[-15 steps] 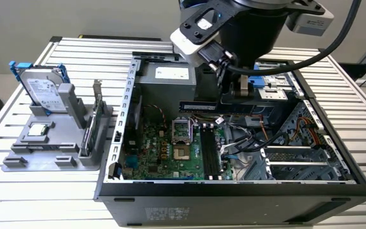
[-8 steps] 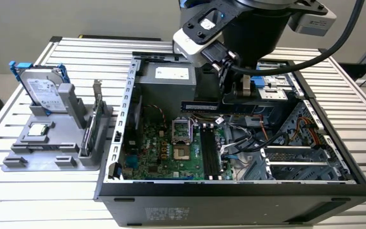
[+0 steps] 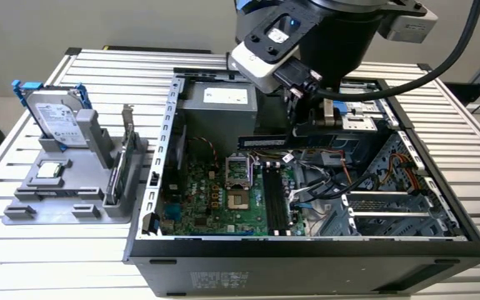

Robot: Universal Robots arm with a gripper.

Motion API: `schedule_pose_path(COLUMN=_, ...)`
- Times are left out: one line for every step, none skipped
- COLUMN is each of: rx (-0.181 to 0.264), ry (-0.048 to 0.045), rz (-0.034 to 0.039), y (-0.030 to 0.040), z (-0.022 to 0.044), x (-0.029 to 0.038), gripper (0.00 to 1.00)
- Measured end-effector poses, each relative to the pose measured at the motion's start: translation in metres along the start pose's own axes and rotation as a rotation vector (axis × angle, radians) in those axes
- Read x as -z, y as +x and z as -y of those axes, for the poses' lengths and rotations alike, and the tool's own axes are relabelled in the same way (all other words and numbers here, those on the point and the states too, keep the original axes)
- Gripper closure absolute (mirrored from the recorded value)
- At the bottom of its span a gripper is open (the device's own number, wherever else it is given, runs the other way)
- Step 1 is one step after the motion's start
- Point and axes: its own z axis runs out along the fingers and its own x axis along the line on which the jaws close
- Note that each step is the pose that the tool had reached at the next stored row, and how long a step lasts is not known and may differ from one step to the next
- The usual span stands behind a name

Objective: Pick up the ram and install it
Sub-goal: 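Insert the ram into the slot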

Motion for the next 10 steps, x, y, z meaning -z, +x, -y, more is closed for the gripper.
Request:
schedule_pose_path(rx=0.018, ry=-0.0001, rz=0.0001, y=0.0, z=0.0, x=0.0, gripper=1.0)
schedule_pose_path(rx=0.036, ry=-0.0002, rz=0.0002, y=0.0, z=0.0, x=0.0, gripper=1.0)
schedule_pose_path(rx=0.054, ry=-0.0003, rz=0.0003, y=0.0, z=0.0, x=0.0, gripper=1.0)
schedule_pose_path(rx=0.069, ry=-0.0004, rz=0.0005, y=0.0, z=0.0, x=0.0, gripper=1.0)
schedule_pose_path(rx=0.073, ry=-0.0004, rz=0.0005, y=0.0, z=0.0, x=0.0, gripper=1.0)
schedule_pose_path(rx=0.073, ry=-0.0004, rz=0.0005, y=0.0, z=0.0, x=0.0, gripper=1.0)
schedule_pose_path(rx=0.072, ry=-0.0004, rz=0.0005, y=0.0, z=0.0, x=0.0, gripper=1.0)
schedule_pose_path(rx=0.059, ry=-0.0004, rz=0.0005, y=0.0, z=0.0, x=-0.0001, gripper=1.0)
schedule_pose_path(rx=0.041, ry=-0.0002, rz=0.0004, y=0.0, z=0.0, x=-0.0001, gripper=1.0)
schedule_pose_path(rx=0.023, ry=-0.0001, rz=0.0003, y=0.0, z=0.0, x=-0.0002, gripper=1.0)
